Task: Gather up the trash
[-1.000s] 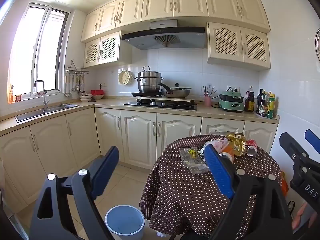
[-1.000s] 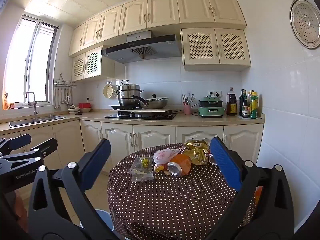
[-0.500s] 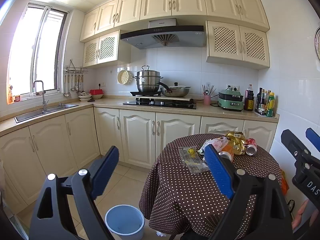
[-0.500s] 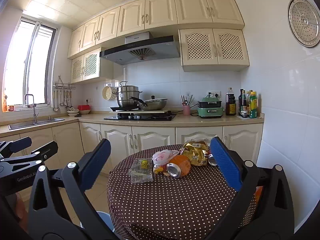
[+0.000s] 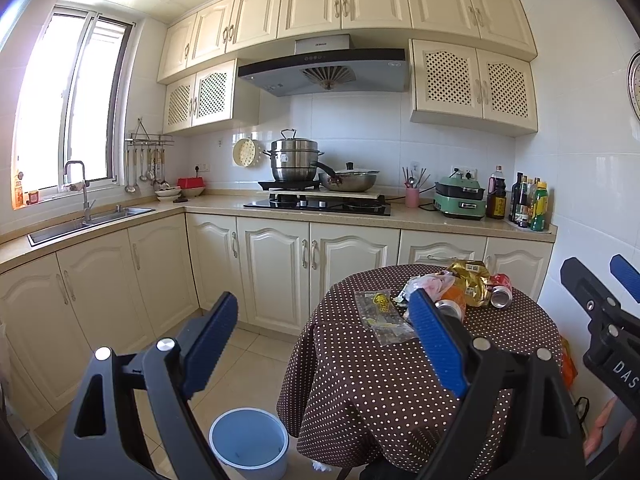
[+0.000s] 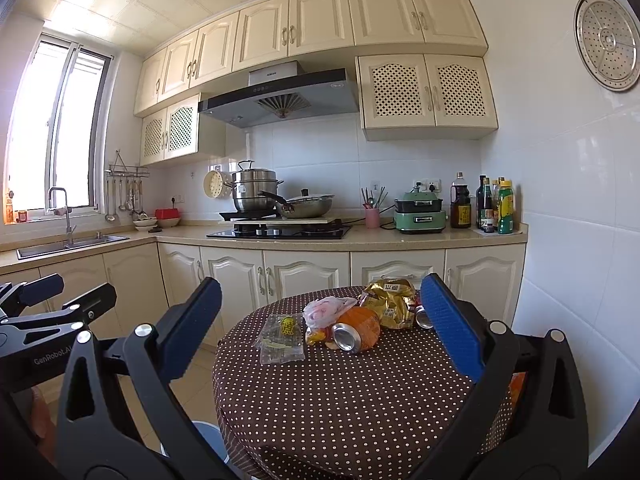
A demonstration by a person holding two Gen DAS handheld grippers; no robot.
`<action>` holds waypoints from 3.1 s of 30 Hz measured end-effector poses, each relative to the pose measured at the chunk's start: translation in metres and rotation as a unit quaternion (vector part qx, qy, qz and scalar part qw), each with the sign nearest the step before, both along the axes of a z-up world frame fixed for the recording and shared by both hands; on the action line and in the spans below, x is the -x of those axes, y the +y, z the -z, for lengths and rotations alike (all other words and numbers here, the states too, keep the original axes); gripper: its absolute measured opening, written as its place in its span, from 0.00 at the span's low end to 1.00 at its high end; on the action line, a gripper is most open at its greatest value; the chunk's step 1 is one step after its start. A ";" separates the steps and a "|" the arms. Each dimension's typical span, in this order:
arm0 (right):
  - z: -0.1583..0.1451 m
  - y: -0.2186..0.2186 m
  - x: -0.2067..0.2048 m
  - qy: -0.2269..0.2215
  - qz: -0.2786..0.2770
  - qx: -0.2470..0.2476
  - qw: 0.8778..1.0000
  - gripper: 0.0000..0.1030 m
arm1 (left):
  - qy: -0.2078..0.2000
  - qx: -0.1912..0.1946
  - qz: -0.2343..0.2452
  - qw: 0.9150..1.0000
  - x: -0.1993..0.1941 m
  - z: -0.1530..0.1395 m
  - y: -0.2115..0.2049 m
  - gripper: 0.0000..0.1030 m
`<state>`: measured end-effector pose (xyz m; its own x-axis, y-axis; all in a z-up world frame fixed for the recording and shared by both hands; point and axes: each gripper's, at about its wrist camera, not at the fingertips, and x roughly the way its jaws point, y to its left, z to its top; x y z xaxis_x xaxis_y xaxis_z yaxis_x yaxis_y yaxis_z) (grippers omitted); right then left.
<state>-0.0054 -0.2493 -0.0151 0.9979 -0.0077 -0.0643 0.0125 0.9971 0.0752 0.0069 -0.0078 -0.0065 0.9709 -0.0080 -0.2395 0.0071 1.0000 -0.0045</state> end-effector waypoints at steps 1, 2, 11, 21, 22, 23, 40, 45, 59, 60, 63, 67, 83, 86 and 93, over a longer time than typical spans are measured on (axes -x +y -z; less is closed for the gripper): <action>0.000 0.000 0.000 0.000 0.001 0.000 1.000 0.94 | 0.000 0.000 0.000 1.000 0.000 0.000 0.000 0.83; 0.001 0.000 0.000 0.001 0.001 -0.001 1.000 0.94 | 0.000 0.000 0.000 1.000 0.000 0.000 0.000 0.83; 0.002 -0.002 0.001 0.004 0.000 -0.002 1.000 0.94 | 0.002 -0.001 0.001 1.000 0.001 0.001 -0.002 0.83; 0.004 -0.003 0.000 0.008 -0.001 -0.003 1.000 0.94 | 0.004 -0.002 0.002 1.000 0.001 0.003 -0.007 0.83; 0.005 -0.003 0.000 0.009 -0.001 -0.003 1.000 0.94 | 0.004 -0.002 0.002 1.000 0.001 0.004 -0.006 0.83; 0.005 -0.003 0.000 0.009 0.000 -0.004 1.000 0.94 | 0.005 -0.002 0.003 1.000 0.000 0.004 -0.006 0.83; 0.009 -0.004 0.000 0.015 -0.001 -0.005 1.000 0.94 | 0.009 -0.003 0.006 1.000 -0.001 0.008 -0.003 0.83; 0.011 -0.008 0.000 0.022 0.000 -0.008 1.000 0.94 | 0.012 -0.004 0.007 1.000 -0.001 0.008 -0.004 0.83; 0.034 -0.021 -0.040 0.081 -0.006 -0.044 0.996 0.94 | 0.047 -0.009 0.000 0.999 -0.032 0.026 0.001 0.83; 0.038 -0.022 -0.046 0.088 -0.007 -0.047 0.995 0.94 | 0.052 -0.010 0.000 0.999 -0.037 0.029 0.001 0.83; 0.050 -0.028 -0.068 0.116 -0.004 -0.056 0.992 0.94 | 0.071 -0.015 0.004 0.997 -0.059 0.038 -0.001 0.83; 0.065 -0.037 -0.098 0.149 0.006 -0.065 0.987 0.94 | 0.111 -0.021 0.028 0.993 -0.099 0.054 -0.011 0.83; 0.095 -0.067 -0.214 0.215 0.045 -0.074 0.973 0.94 | 0.273 0.051 0.100 0.956 -0.273 0.131 -0.058 0.83; 0.096 -0.069 -0.230 0.222 0.047 -0.075 0.971 0.94 | 0.290 0.048 0.097 0.951 -0.294 0.144 -0.068 0.83; 0.089 -0.063 -0.265 0.223 0.036 -0.068 0.972 0.94 | 0.334 0.051 0.097 0.936 -0.334 0.167 -0.078 0.83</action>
